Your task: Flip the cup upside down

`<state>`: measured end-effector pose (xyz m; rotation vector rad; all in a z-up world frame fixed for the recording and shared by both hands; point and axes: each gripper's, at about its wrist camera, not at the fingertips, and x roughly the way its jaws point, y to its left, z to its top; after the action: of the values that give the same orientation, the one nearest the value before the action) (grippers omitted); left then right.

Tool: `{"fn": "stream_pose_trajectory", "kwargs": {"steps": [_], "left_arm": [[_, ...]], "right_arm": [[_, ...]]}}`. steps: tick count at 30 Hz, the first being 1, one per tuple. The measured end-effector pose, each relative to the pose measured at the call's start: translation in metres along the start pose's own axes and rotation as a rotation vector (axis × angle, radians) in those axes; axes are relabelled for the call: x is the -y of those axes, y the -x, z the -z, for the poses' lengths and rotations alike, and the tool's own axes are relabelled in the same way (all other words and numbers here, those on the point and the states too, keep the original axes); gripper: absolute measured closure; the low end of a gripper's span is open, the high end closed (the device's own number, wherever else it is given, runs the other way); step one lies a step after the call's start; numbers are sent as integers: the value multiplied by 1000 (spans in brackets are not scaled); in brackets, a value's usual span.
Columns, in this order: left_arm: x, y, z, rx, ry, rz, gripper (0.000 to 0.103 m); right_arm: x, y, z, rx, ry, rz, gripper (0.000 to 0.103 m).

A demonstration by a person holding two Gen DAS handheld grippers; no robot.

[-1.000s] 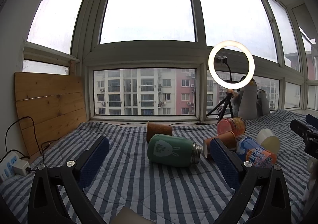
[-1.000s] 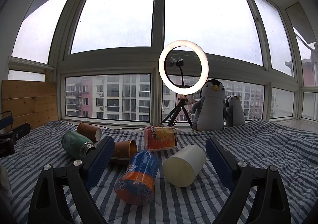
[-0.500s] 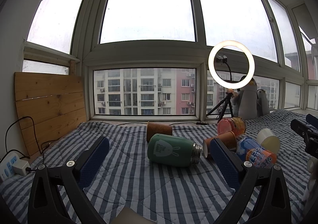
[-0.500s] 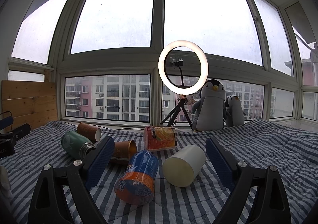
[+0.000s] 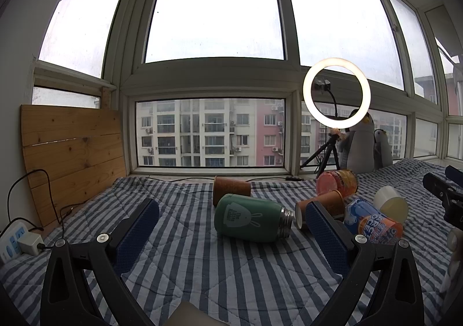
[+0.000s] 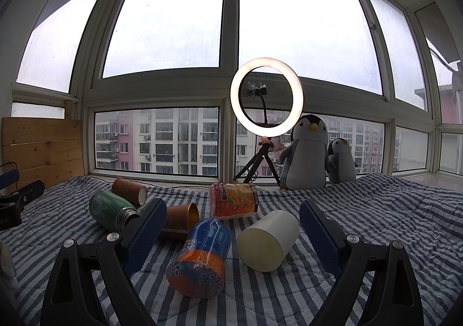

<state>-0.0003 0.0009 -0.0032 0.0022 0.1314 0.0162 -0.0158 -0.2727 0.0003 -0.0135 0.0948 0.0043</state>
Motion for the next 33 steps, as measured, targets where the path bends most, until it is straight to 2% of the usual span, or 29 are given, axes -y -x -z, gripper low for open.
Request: {"fn": "stream_pose_trajectory", "kwargs": {"steps": [27,30,33], "left_arm": [[1,-2,-1,-11,1,1,1],[1,-5,0,-23,2,1,1],[0,-5,0,-25,5,1,1]], "right_arm": [[2,-3,-1,-13,-16,-4,12],[7,-9,3,-31,-38,-13,9],[22,-15,0,-69,-113,-32,8]]}}
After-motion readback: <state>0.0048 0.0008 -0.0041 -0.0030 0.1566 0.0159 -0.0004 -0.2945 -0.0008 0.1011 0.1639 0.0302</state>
